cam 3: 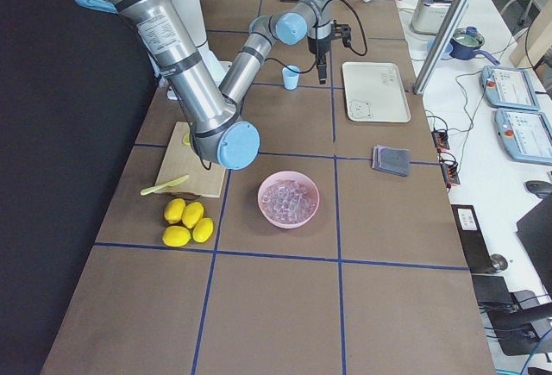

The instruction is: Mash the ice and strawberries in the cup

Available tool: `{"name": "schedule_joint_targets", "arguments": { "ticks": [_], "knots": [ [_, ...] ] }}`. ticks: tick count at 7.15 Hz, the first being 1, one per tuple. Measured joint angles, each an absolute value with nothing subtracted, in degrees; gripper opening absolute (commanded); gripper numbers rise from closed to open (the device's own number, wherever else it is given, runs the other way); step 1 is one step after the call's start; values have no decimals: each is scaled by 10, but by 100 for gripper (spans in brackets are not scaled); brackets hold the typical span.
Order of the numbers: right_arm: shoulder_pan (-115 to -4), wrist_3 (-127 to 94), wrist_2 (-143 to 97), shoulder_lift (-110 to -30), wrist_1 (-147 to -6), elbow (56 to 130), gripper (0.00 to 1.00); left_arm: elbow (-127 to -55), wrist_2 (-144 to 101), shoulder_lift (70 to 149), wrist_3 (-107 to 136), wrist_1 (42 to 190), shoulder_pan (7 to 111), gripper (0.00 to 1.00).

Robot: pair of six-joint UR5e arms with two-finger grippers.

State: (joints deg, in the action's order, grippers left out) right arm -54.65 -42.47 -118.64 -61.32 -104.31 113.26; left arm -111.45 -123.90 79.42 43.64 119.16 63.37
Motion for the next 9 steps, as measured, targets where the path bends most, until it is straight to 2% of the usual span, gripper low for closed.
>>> {"name": "schedule_joint_targets", "arguments": {
  "ticks": [3,4,6,9],
  "knots": [
    [-689,-213,-1261,-721,-1038,1123,100,-1100,-1104,793,584,1269,497,100],
    [-725,-161,-1274,-746,-1038,1116,100,-1076,-1069,795,617,1307,461,100],
    [-778,-83,-1297,-769,-1037,1086,100,-1031,-1031,799,654,1367,418,99],
    [-825,-21,-1328,-804,-1012,1053,100,-1007,-1011,797,658,1376,388,95]
  ]
}}
